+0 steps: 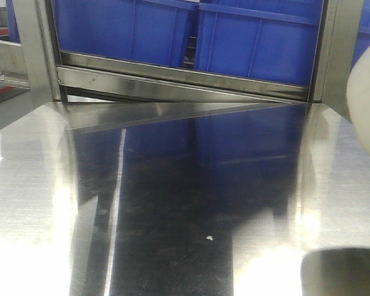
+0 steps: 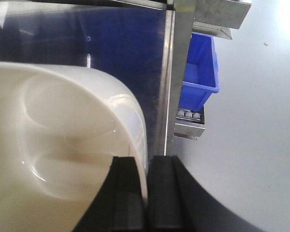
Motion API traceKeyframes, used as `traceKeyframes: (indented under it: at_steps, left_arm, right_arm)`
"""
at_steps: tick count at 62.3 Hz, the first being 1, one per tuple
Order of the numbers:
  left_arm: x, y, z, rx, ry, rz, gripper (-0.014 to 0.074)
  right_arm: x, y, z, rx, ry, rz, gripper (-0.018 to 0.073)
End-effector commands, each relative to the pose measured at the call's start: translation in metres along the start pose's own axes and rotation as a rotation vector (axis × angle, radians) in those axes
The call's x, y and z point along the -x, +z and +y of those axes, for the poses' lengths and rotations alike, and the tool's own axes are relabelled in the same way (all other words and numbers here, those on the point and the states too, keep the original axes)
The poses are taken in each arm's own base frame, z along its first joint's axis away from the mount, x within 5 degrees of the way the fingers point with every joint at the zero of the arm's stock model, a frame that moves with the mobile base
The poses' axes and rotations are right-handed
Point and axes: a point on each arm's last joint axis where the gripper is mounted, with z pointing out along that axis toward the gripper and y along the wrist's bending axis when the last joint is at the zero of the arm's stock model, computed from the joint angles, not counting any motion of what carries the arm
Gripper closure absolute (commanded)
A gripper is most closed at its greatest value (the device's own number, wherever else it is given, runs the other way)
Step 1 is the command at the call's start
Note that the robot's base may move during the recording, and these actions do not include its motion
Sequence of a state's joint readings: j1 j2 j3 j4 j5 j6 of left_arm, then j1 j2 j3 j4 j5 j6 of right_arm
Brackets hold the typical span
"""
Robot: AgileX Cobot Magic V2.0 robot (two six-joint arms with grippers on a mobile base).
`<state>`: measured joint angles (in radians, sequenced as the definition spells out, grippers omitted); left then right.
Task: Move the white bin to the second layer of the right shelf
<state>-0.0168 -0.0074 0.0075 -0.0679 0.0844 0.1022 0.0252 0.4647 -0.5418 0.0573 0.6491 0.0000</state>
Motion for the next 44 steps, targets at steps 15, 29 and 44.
traceKeyframes:
  at_steps: [15,29,44]
  left_arm:
    - [-0.0041,0.0003,0.0002,0.004,-0.009,-0.061,0.0512]
    - [-0.0041,0.0003,0.0002,0.004,-0.009,-0.061,0.0512]
    - [-0.0041,0.0003,0.0002,0.004,-0.009,-0.061,0.0512]
  right_arm:
    - [0.0174,-0.0059,0.0,-0.004,0.001,-0.127,0.0532]
    - [0.0174,-0.0059,0.0,-0.004,0.001,-0.127,0.0532]
    - [0.0174,-0.0059,0.0,-0.004,0.001,-0.127,0.0532]
